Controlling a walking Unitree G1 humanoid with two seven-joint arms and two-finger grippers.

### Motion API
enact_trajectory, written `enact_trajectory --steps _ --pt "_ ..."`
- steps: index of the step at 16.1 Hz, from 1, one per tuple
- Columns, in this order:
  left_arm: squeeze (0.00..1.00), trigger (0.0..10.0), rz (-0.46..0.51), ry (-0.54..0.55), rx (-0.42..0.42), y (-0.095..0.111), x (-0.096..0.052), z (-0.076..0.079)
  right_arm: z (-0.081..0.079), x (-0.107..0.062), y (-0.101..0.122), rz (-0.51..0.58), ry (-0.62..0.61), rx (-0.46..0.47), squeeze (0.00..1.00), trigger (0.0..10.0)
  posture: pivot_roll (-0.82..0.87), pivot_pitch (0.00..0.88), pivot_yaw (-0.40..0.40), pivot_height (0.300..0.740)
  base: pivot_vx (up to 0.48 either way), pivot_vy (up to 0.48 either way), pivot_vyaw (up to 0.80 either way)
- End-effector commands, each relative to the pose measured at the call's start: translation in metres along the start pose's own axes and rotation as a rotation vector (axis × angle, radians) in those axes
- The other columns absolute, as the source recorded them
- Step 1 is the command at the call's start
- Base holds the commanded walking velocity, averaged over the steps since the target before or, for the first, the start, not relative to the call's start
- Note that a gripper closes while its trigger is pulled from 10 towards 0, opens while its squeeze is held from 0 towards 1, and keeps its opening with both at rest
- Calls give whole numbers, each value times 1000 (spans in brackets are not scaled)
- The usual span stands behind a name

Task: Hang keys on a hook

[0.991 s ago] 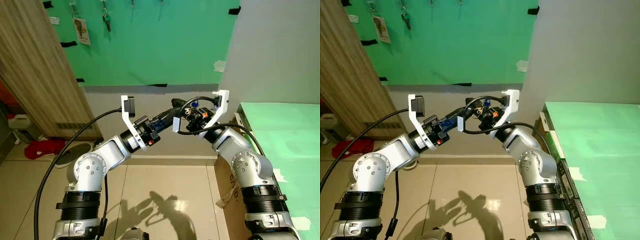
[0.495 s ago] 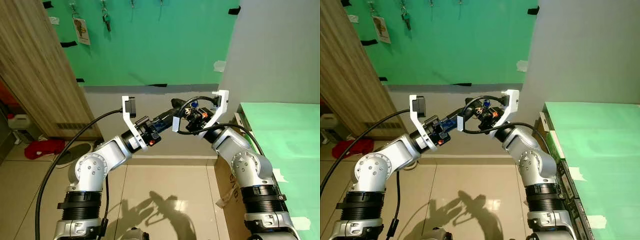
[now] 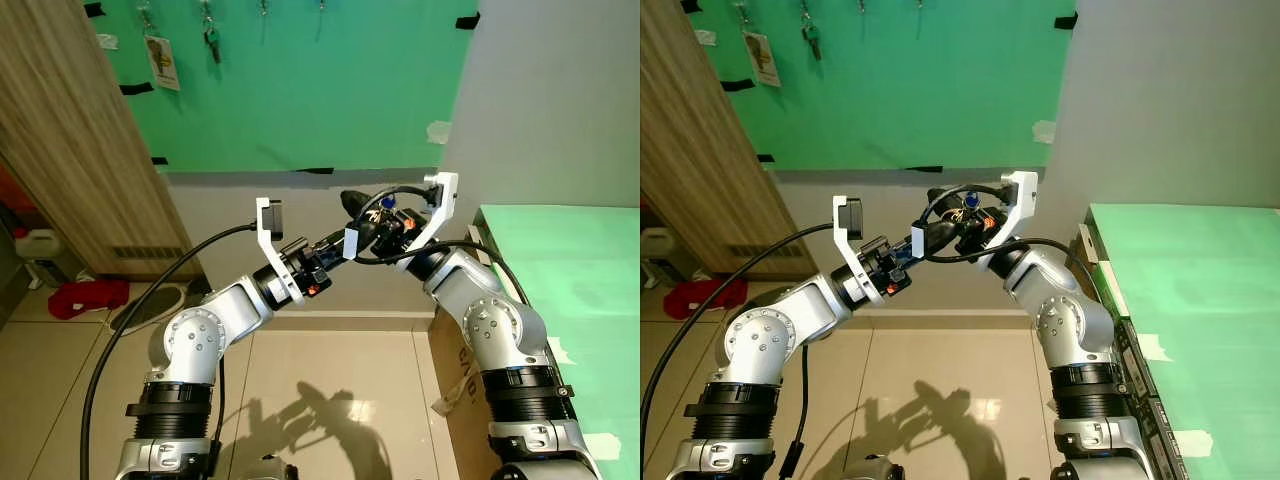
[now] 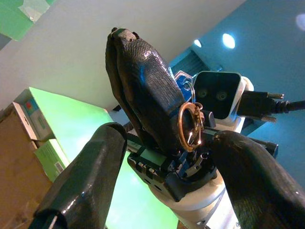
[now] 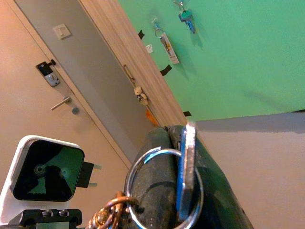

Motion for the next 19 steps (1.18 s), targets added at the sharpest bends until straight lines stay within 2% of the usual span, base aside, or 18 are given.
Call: enact_trajectory --steps 1,2,3,6,8,9,11,15,17,19 --pt "0 10000 -5 6 14 2 3 -1 -4 4 8 15 17 -10 0 0 -35 0 79 708 0 0 0" --pt "0 10000 -4 6 13 2 4 -1 -4 4 8 15 18 -10 0 0 -35 0 79 708 0 0 0" --pt "0 9137 8 6 7 3 5 -2 -5 4 9 15 20 -10 0 0 -35 0 78 708 0 0 0" --pt "0 10000 22 5 1 6 5 -2 -5 4 9 14 20 -13 0 0 -38 0 77 708 0 0 0" --pt "0 10000 26 7 1 7 4 -3 -4 3 8 8 16 -19 0 0 -40 0 76 708 0 0 0" --pt "0 8941 31 7 -2 8 4 -4 -3 3 8 8 17 -20 0 0 -41 0 75 708 0 0 0" --pt "0 0 37 7 -5 8 4 -4 -3 3 9 8 16 -20 0 0 -40 0 73 708 0 0 0" --pt "0 0 39 -8 -4 7 3 -2 -1 2 9 6 13 -20 0 0 -37 0 70 708 0 0 0" --pt "0 0 16 -45 26 3 3 4 -1 2 9 6 13 -20 0 0 -34 0 68 708 0 0 0" --pt "0 0 31 -41 12 5 4 3 -2 3 10 6 21 -26 0 0 -34 0 66 708 0 0 0"
Point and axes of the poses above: a point about 5 cm out from each wrist's last joint towards the gripper, its own x axis pointing out of the wrist towards the gripper, its own y axis along the axis of the wrist's last joint, z = x × y, the point moved 3 cm from there along x, pointing out of the wrist towards the gripper, and after that the axes turned 5 degrees about -x, right-handed, at the moved point
